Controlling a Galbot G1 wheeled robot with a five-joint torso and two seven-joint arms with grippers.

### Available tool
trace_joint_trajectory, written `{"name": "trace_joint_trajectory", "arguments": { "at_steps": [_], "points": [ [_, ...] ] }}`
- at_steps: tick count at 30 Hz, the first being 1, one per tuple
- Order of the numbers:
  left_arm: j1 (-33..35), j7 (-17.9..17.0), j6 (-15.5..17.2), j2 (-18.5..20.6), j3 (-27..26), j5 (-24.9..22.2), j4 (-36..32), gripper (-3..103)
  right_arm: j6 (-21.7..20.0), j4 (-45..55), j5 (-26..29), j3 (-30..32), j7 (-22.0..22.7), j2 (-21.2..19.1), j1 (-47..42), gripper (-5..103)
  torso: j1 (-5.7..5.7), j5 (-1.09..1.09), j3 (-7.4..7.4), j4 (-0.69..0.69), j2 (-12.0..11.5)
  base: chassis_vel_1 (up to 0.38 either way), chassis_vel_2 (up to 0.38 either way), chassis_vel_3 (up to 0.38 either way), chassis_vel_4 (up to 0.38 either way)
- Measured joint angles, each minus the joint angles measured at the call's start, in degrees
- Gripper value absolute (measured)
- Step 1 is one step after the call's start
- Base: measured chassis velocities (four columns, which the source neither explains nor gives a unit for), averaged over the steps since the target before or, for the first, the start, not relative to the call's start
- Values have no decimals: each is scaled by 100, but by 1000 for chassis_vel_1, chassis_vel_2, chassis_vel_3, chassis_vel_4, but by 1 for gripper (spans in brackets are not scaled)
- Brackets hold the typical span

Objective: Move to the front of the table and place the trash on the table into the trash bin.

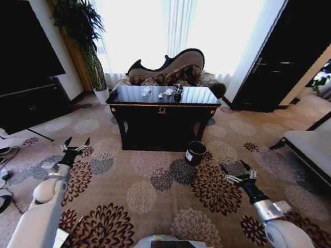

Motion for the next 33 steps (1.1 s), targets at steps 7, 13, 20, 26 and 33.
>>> {"name": "trace_joint_trajectory", "arguments": {
  "at_steps": [7,13,20,26,33],
  "points": [
    [239,-342,217,-82,-65,82,-286,100,4,154,-4,-217,163,505,116,100,0,0,0,0,0,0,0,0,0],
    [266,-347,234,-85,-84,77,-361,100,45,179,126,-164,189,483,113,100,0,0,0,0,0,0,0,0,0],
    [364,-206,225,-72,-231,-91,-680,100,146,267,140,-135,84,529,114,100,0,0,0,0,0,0,0,0,0],
    [424,-134,306,9,-479,-289,-1010,100,131,395,206,-110,39,574,129,100,0,1,0,0,0,0,0,0,0],
    [404,-107,340,90,-603,-352,-988,100,53,563,256,-64,20,571,147,100,-1,0,0,0,1,0,0,0,0]
  ]
}}
